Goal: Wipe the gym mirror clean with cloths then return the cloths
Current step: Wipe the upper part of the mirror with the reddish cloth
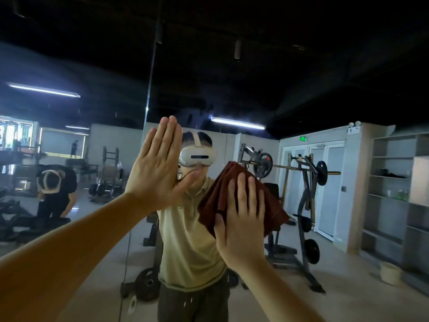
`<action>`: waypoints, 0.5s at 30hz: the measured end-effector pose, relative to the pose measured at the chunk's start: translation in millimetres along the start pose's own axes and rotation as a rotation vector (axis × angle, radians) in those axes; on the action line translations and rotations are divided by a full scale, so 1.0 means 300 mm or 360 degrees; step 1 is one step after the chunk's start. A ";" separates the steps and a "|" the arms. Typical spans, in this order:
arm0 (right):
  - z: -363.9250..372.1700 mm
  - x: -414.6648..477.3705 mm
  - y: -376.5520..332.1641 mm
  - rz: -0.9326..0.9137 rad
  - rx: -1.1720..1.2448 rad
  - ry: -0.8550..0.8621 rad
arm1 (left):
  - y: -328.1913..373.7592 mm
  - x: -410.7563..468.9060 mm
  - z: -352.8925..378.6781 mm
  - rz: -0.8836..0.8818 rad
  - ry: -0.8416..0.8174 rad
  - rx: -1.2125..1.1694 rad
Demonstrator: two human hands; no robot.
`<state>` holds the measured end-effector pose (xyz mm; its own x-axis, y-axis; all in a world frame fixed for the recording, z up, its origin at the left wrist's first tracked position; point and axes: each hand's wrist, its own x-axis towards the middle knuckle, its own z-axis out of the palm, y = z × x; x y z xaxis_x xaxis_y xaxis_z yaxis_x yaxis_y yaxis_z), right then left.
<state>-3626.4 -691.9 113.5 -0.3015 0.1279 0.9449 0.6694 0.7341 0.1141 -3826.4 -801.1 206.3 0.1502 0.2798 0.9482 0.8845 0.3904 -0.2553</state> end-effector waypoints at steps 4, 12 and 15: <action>-0.065 0.056 0.087 -0.0294 -0.0229 -0.0061 | -0.003 -0.001 0.002 0.0002 0.0020 -0.0005; -0.079 0.342 0.071 -0.0061 -0.0140 0.0267 | -0.008 0.000 0.010 0.0025 0.0055 -0.0005; 0.005 0.197 -0.061 -0.0205 0.0197 0.0187 | -0.015 0.001 0.008 0.0051 0.0081 -0.0071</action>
<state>-3657.6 -696.7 166.9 -0.2927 -0.0455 0.9551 0.5399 0.8165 0.2043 -3831.3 -800.7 207.3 0.1999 0.2458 0.9485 0.8977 0.3421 -0.2779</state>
